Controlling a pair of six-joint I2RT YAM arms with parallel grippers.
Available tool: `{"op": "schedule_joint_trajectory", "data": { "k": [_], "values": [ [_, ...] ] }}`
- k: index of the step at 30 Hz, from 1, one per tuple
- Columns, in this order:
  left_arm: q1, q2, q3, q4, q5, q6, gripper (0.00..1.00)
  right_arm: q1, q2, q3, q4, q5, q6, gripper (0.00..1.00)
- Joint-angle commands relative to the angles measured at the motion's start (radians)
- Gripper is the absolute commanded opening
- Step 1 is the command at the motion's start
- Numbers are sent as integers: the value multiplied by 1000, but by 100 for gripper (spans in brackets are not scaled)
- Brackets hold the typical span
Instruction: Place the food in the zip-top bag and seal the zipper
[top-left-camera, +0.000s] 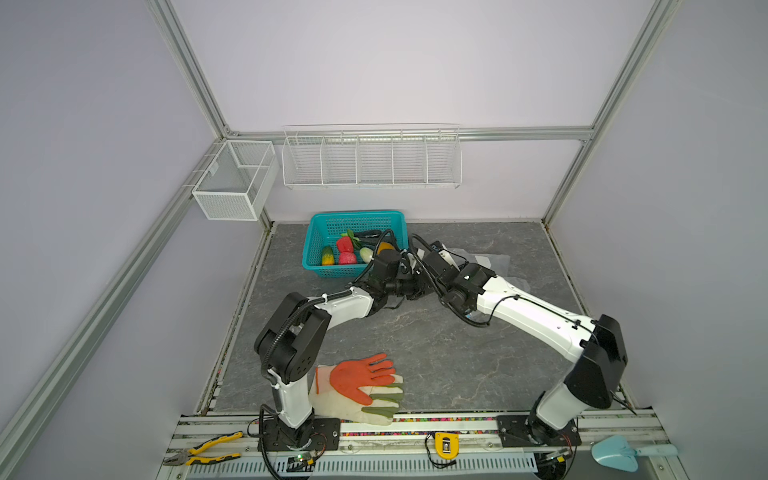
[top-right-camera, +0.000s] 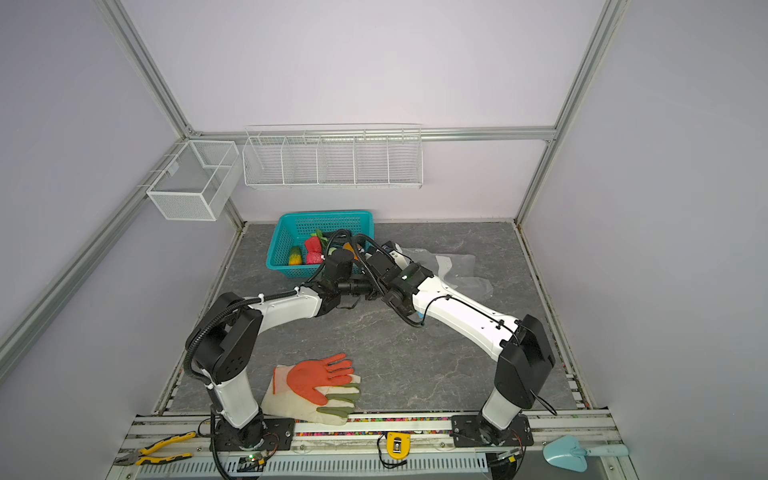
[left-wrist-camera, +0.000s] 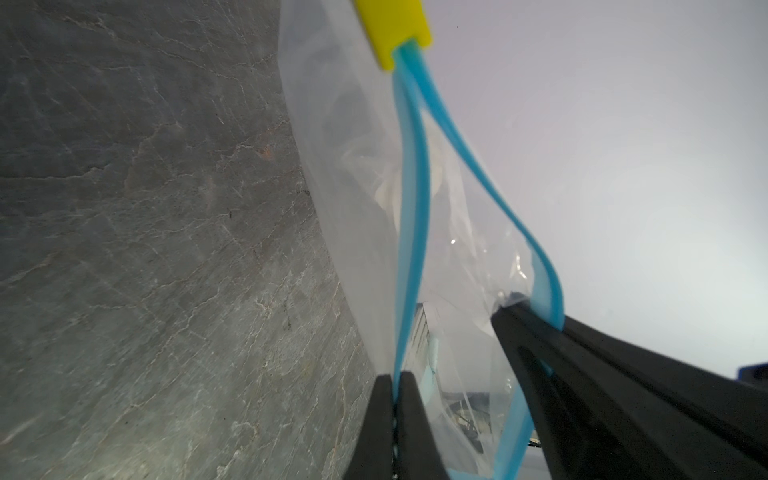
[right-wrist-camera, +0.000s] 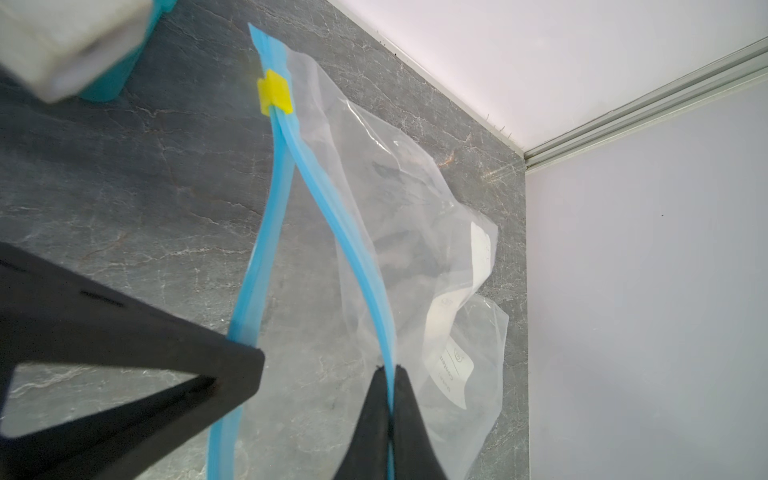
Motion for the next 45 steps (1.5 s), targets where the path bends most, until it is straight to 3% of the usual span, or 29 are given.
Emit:
{"op": "schedule_joint_trajectory", "data": {
  "k": [1, 16, 29, 37, 45],
  "values": [
    [9, 2, -14, 8, -16, -17, 0, -13, -37, 19, -3, -17, -12, 6],
    [44, -22, -60, -5, -63, -44, 0, -31, -35, 35, -12, -83, -16, 6],
    [44, -44, 4, -187, -85, 66, 0, -30, 10, 61, -25, -165, 3, 6],
    [44, -44, 36, -242, -91, 106, 17, -30, 21, 66, -27, -177, 6, 6],
    [44, -42, 77, -285, -101, 138, 26, -31, 33, 73, -30, -187, 8, 6]
  ]
}}
